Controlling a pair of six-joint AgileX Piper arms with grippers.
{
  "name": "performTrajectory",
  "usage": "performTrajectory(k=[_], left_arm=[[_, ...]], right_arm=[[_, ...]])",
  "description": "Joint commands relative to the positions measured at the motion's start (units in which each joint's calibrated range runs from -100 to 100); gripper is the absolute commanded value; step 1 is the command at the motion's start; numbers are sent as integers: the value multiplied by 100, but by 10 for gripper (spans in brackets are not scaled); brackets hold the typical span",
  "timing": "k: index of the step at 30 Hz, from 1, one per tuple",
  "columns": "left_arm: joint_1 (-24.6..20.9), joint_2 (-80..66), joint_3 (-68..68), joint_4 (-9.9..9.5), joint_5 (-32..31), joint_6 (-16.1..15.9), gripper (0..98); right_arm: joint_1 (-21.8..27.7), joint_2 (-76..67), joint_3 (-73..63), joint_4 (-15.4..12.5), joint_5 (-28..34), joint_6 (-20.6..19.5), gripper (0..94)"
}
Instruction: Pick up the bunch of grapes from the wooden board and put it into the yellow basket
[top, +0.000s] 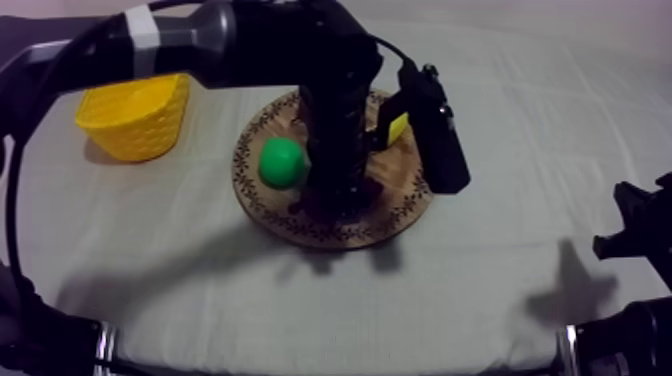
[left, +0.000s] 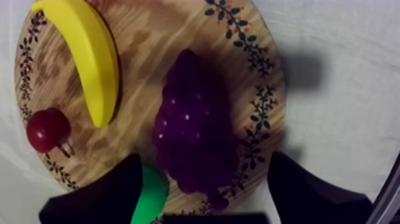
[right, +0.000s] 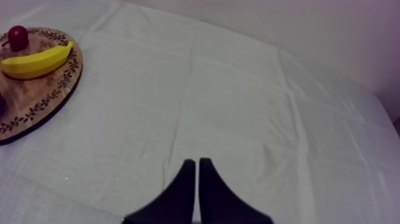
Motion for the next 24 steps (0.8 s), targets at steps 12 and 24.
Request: performTrajectory(k=[12,24], left_arm=[[-157,759,-269,56,-38,-70,787],[-232,1232,-599,71,44,-62,763]], right_arm=[[1,0,-4,-2,0,1,3],[1,0,-4,-2,0,1,3]])
